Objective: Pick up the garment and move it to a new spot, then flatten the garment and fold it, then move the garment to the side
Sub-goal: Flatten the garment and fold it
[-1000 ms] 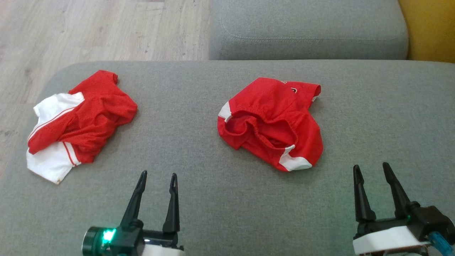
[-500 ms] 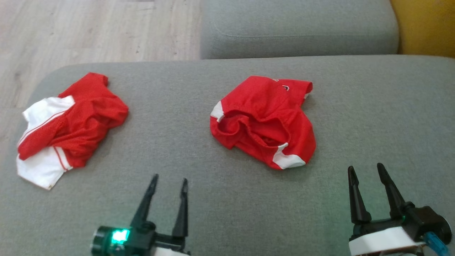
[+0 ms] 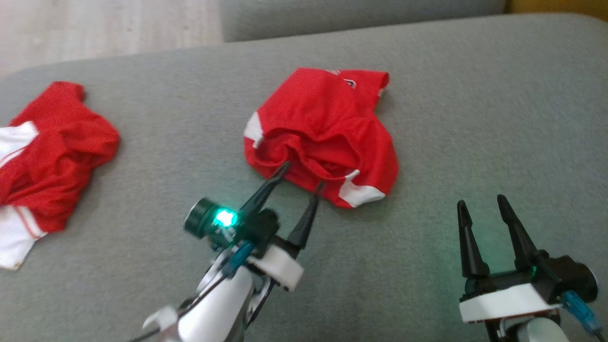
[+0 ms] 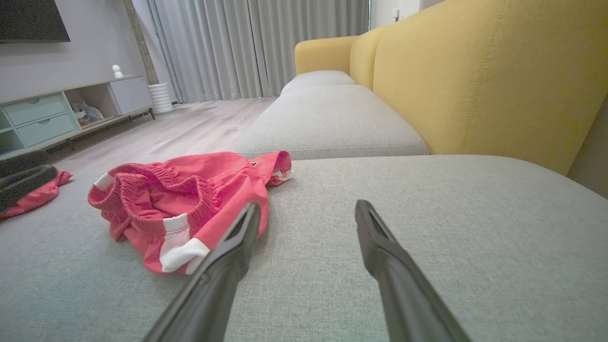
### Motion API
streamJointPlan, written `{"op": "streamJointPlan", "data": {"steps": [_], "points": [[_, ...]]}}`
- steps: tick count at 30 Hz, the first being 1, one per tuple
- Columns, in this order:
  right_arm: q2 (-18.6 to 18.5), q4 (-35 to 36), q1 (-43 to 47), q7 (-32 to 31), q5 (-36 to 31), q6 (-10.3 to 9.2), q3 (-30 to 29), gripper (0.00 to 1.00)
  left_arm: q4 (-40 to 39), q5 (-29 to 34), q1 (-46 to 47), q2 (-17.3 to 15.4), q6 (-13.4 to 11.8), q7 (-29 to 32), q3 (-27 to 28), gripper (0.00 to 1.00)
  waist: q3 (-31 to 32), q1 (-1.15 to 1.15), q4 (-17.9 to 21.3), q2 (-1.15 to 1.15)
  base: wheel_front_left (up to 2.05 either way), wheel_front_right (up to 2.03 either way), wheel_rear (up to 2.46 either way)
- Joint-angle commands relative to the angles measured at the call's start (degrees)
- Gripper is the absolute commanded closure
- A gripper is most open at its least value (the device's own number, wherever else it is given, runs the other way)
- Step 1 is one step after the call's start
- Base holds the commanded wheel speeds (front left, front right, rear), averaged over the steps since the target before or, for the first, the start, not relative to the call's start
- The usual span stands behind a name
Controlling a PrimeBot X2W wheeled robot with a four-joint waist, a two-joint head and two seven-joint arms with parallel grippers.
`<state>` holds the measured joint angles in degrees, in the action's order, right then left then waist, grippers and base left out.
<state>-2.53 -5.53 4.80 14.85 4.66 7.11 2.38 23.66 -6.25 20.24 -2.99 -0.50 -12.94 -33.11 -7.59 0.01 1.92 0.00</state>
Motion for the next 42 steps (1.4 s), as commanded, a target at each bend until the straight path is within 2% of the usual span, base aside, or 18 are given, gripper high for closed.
{"op": "streamJointPlan", "data": {"steps": [1, 7, 12, 18, 19, 20, 21, 22, 26, 32, 36, 42], "points": [[-0.3, 1.8, -2.2, 0.2, -0.5, 0.37, 1.6, 0.0, -0.1, -0.6, 3.3, 0.1, 0.8, 1.0, 0.1, 0.0, -1.8, -0.01, 2.0, 0.0, 0.0, 0.0, 0.0], [-0.3, 1.8, -3.2, 0.2, -0.8, 0.37, 2.1, 0.0, 4.4, -0.9, 11.4, 0.1, 3.3, 6.9, -5.5, 0.0, -3.6, -0.01, 5.0, 0.0, 0.0, 0.0, 0.0], [-0.3, 1.6, -3.4, 0.2, -0.7, 0.37, 2.1, 0.0, 7.4, -0.8, 14.3, 0.1, 4.7, 11.8, -7.6, 0.0, -3.9, -0.01, 7.2, 0.0, 0.0, 0.0, 0.0], [-0.3, 1.6, -3.6, 0.2, -0.2, 0.37, 2.4, 0.0, 11.2, -0.4, 15.6, -0.8, 3.6, 15.2, -7.8, 0.0, -4.0, -0.01, 9.2, 0.0, 0.0, 0.0, 0.0], [-0.3, 1.6, -3.5, 0.2, -0.1, 0.37, 2.3, 0.0, 11.6, -0.7, 15.6, -0.8, 3.6, 15.5, -7.7, 0.36, -4.0, -0.01, 9.3, 0.0, 0.0, 0.0, 0.0], [-0.3, 1.7, -3.5, 0.2, -0.1, 0.37, 2.3, 0.0, 11.8, -0.9, 15.6, -0.8, 3.4, 15.5, -7.5, 0.6, -4.0, -0.01, 9.5, 0.0, 0.0, 0.0, 0.0], [-0.3, 1.7, -3.4, 0.2, -0.1, 0.37, 2.3, 0.0, 12.0, -1.1, 15.5, -0.9, 3.1, 15.6, -7.3, 0.75, -4.0, -0.01, 9.6, 0.0, 0.0, 0.0, 0.0], [-0.3, 1.7, -3.4, 0.2, 0.0, 0.37, 2.3, 0.0, 12.3, -1.3, 15.5, -1.0, 3.0, 15.8, -7.2, 1.0, -4.0, -0.01, 9.7, 0.0, 0.0, 0.0, 0.0], [-0.3, 1.5, -3.3, 0.2, 0.2, 0.37, 2.4, 0.0, 12.5, -2.6, 15.8, -1.1, 3.6, 15.6, -6.9, 1.0, -3.8, -0.01, 9.9, 0.0, 0.0, 0.0, 0.0], [-0.3, 1.3, -3.6, 0.2, 0.6, 0.37, 3.0, 0.0, 9.6, -5.7, 20.0, -0.6, 6.5, 13.2, -7.9, 1.0, -2.7, -0.01, 10.2, 0.0, 0.0, 0.0, 0.0], [-0.3, 1.2, -3.5, 0.2, 1.3, 0.37, 3.6, 0.0, 7.2, -9.0, 25.1, -0.4, 7.6, 14.0, -8.7, 1.0, -1.6, -0.01, 11.2, 0.0, 0.0, 0.0, 0.0], [-0.3, 0.8, -2.7, 0.2, 2.1, 0.37, 4.4, 0.0, 2.3, -16.1, 36.7, -0.5, 8.0, 15.1, -10.3, 1.0, 0.1, -0.01, 12.6, 0.0, 0.0, 0.0, 0.0]]}}
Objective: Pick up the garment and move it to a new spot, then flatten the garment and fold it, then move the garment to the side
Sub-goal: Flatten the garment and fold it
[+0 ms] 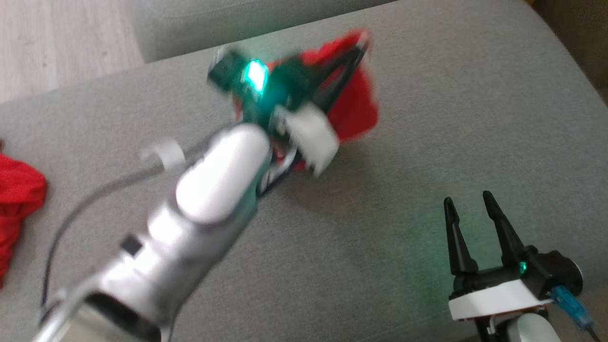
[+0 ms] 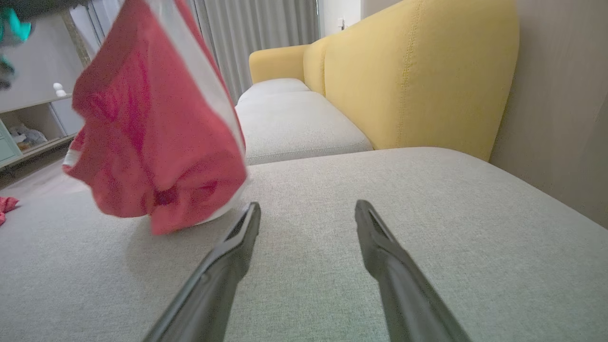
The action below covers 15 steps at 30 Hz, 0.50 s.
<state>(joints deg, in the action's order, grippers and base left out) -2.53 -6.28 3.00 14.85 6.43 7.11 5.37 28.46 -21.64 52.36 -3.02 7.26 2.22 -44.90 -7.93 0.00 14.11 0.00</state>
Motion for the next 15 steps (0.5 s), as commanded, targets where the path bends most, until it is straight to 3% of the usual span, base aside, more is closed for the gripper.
{"op": "streamJointPlan", "data": {"steps": [1, 8, 11, 15], "points": [[-0.3, 1.6, -0.9, 0.2, 0.4, 0.37, 1.4, 0.0, -2.5, -0.7, 4.5, -0.5, 0.2, 0.0, 1.5, 1.0, 0.5, 0.0, 0.4, 0.0, 0.0, 0.0, 0.0], [-0.3, 1.7, -0.1, 0.2, 0.0, 0.37, 1.1, 0.0, -5.1, -9.2, 15.1, -3.5, 0.2, -2.0, 2.6, 1.0, 1.8, 0.0, -0.1, 0.0, 0.0, 0.0, 0.0], [-0.3, 2.1, 0.2, 0.2, -0.2, 0.37, 0.8, 0.0, -5.5, -14.1, 12.7, -5.7, 0.2, -2.2, 3.7, 1.0, 2.0, 0.0, -1.2, 0.0, 0.0, 0.0, 0.0], [-0.3, 2.5, 0.8, 0.2, 0.1, 0.37, 0.4, 0.0, -7.2, -19.0, 2.9, -10.7, 0.2, -2.1, 3.0, 1.0, 1.7, 0.0, -3.3, 0.0, 0.0, 0.0, 0.0]]}}
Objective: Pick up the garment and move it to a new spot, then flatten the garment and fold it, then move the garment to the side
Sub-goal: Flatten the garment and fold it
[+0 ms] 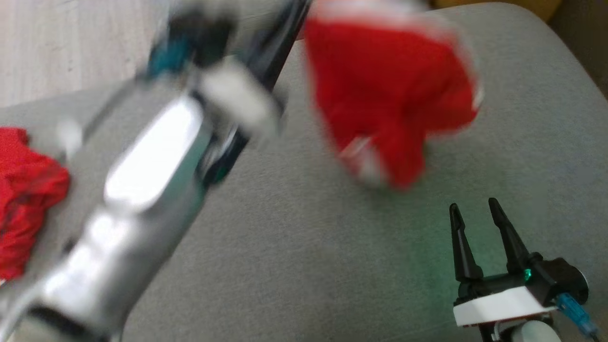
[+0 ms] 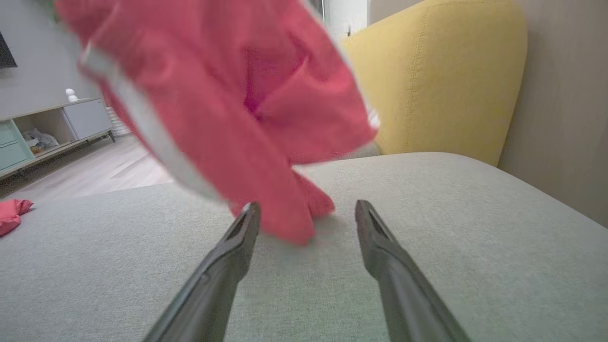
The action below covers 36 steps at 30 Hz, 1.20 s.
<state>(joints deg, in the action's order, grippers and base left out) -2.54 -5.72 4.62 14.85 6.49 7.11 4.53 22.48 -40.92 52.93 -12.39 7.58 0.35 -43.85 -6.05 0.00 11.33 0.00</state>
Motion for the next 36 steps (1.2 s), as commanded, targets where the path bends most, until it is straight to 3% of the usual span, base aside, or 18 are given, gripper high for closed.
{"op": "streamJointPlan", "data": {"steps": [1, 7, 15, 20, 26, 30, 36], "points": [[-0.3, 2.0, -0.8, 0.2, 0.2, 0.37, 1.2, 0.0, -1.4, -0.6, -0.6, -2.8, -0.1, -0.4, 2.0, 1.0, -0.5, 0.0, -1.2, 0.0, 0.0, 0.0, 0.0], [-0.3, 0.9, -1.7, 0.2, 6.0, 0.37, 1.1, 0.0, -2.1, -3.7, -14.7, -9.4, -0.7, -3.4, 3.0, 1.0, -3.2, 0.0, -4.7, 0.0, 0.0, 0.0, 0.0], [-1.0, -6.8, -9.0, 0.2, 18.5, 0.37, 5.9, 0.0, -2.4, -2.4, -18.0, -14.0, -0.6, -6.9, 2.7, 1.0, -6.1, 0.0, -8.8, 0.0, 0.0, 0.0, 0.0], [-9.4, -10.1, -16.0, -1.6, 32.6, 0.37, 13.1, 0.0, -1.7, -1.4, -16.2, -14.6, -0.4, -8.1, 2.1, 1.0, -7.4, 0.0, -11.1, 0.0, 0.0, 0.0, 0.0], [-19.6, -7.1, -21.5, -9.1, 47.7, 0.37, 17.9, 0.0, -1.2, -1.2, -13.4, -13.6, -0.3, -8.7, 1.1, 1.0, -9.0, 0.0, -13.6, 0.0, 0.0, 0.0, 0.0], [-23.7, -5.1, -23.1, -13.6, 54.9, 0.37, 20.7, 0.0, -0.9, -1.4, -12.0, -12.9, -0.2, -9.3, 0.2, 1.0, -10.0, 0.0, -15.0, 0.0, 0.0, 0.0, 0.0], [-26.3, -7.9, -24.9, -14.8, 56.5, 0.37, 22.8, 0.0, -0.2, -1.6, -10.8, -12.0, -0.1, -10.5, -0.8, 1.0, -10.8, 0.0, -16.4, 0.0, 0.0, 0.0, 0.0]]}}
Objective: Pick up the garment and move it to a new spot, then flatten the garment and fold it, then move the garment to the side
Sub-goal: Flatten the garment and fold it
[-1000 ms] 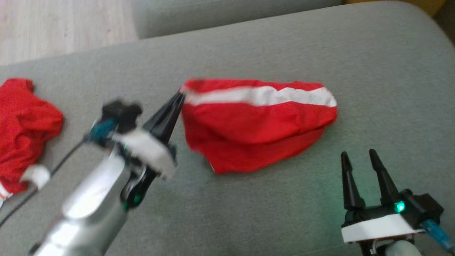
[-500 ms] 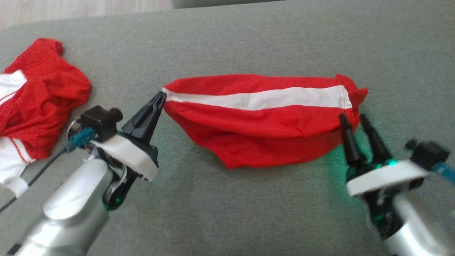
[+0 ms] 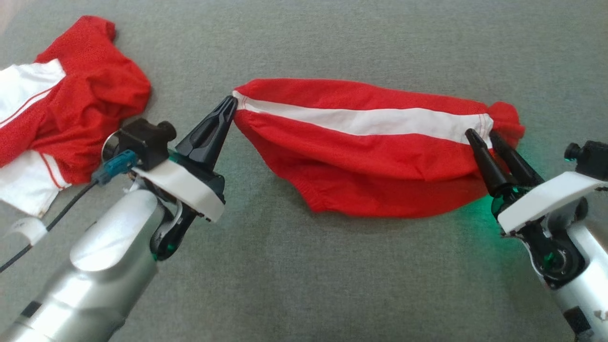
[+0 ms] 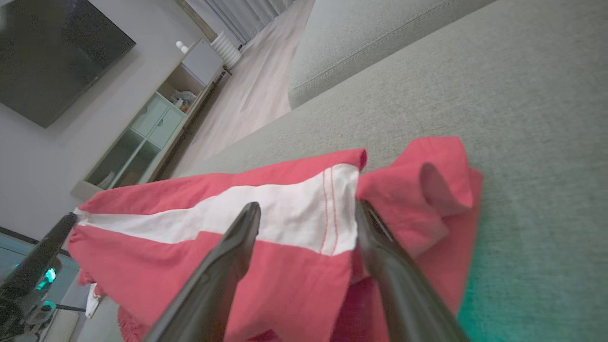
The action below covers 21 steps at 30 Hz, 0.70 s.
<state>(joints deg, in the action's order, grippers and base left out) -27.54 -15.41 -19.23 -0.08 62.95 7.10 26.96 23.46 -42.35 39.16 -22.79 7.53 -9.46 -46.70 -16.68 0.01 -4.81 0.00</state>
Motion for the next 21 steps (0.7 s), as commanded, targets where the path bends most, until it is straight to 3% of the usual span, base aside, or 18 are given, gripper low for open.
{"op": "streamJointPlan", "data": {"steps": [1, 9, 10, 11, 12, 14, 21], "points": [[-1.3, 0.9, -1.3, 0.3, 0.2, 0.39, 0.6, 0.0, -1.0, -0.2, 3.1, -1.5, -0.1, -0.8, 1.9, 1.0, -0.2, -0.01, -0.4, 0.0, 0.0, 0.0, 0.0], [-2.0, -0.9, -2.9, 1.5, 1.4, 0.39, 3.2, 0.0, 0.2, -0.9, 4.1, -1.5, -0.1, -1.8, 0.8, 1.0, -0.6, -0.01, -1.1, 0.0, 0.0, 0.0, 0.0], [-2.0, -0.8, -3.0, 1.6, 1.7, 0.39, 3.6, 0.04, 0.3, -1.0, 4.2, -1.5, -0.1, -1.9, 0.7, 1.0, -0.6, -0.01, -1.0, 0.0, 0.0, 0.0, 0.0], [-2.0, -0.6, -3.3, 1.6, 1.9, 0.39, 4.1, 0.22, 0.4, -1.1, 4.3, -1.5, -0.1, -2.0, 0.6, 1.0, -0.6, -0.01, -1.0, 0.0, 0.0, 0.0, 0.0], [-2.0, -0.4, -3.6, 1.8, 2.0, 0.39, 4.7, 0.54, 0.4, -1.2, 4.5, -1.5, -0.1, -2.1, 0.5, 1.0, -0.7, -0.01, -1.0, 0.0, 0.0, 0.0, 0.0], [-2.2, -0.1, -4.4, 3.2, 1.5, 0.39, 5.5, 1.0, 0.6, -1.3, 4.7, -1.4, -0.1, -2.3, 0.2, 1.0, -0.7, -0.01, -0.9, 0.0, 0.0, 0.0, 0.0], [-3.9, 0.3, -9.1, 10.1, 1.1, 0.39, 5.5, 1.0, 0.0, -0.8, 7.6, -1.9, -0.1, -3.4, -0.5, 1.0, -1.4, -0.01, 0.6, 0.0, 0.0, 0.0, 0.0]]}}
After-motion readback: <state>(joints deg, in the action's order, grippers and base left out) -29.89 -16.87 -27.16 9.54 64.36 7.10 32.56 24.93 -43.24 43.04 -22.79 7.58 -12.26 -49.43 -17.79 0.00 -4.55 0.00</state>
